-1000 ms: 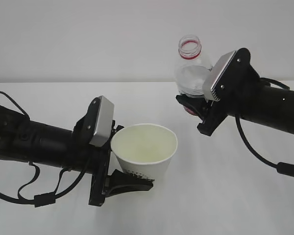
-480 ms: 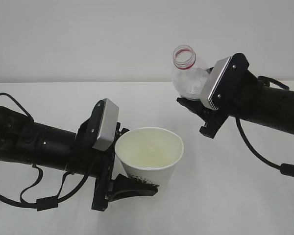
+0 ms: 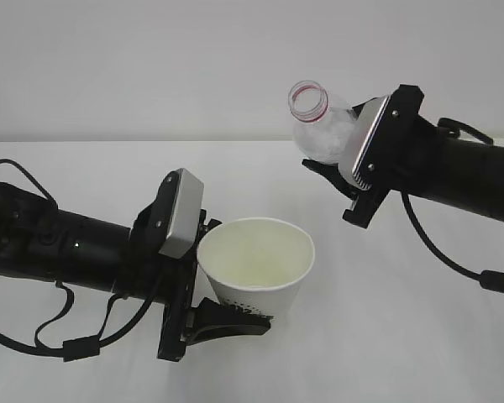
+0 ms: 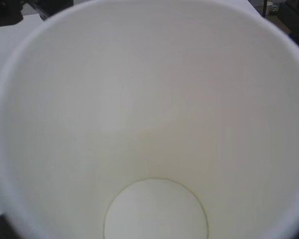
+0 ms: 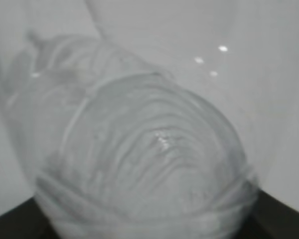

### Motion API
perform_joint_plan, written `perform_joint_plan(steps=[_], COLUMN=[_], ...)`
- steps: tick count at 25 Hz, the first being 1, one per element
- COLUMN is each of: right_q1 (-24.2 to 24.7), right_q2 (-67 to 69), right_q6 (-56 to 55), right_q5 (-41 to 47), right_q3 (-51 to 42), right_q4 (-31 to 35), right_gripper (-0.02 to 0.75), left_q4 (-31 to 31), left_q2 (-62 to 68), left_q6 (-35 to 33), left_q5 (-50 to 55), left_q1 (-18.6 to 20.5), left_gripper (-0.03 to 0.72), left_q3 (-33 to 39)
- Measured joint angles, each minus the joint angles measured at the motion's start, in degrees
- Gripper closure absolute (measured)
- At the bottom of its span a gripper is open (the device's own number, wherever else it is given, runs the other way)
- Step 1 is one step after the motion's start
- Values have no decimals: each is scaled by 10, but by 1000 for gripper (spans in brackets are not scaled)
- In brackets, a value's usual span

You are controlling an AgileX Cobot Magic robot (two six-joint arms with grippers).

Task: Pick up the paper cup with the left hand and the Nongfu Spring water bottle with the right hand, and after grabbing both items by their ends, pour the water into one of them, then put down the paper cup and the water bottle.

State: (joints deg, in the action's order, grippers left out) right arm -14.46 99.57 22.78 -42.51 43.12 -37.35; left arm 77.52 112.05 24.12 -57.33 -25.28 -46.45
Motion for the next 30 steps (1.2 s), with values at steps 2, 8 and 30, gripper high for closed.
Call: perform_joint_plan(steps=[2,8,30], right_q1=[0,0,0], right_q2=[0,0,-14], right_q6=[10,66,190], right_q5=[0,0,0], right_q3=[2,3,3], right_q4=[0,0,2], right_gripper=[254,254,254], left_q4=[0,0,-5], left_q2=[0,0,0], left_q6=[0,0,0], left_q5=[0,0,0], left_q1=[0,0,0], left_gripper=[146,146,148], left_q3=[0,0,0])
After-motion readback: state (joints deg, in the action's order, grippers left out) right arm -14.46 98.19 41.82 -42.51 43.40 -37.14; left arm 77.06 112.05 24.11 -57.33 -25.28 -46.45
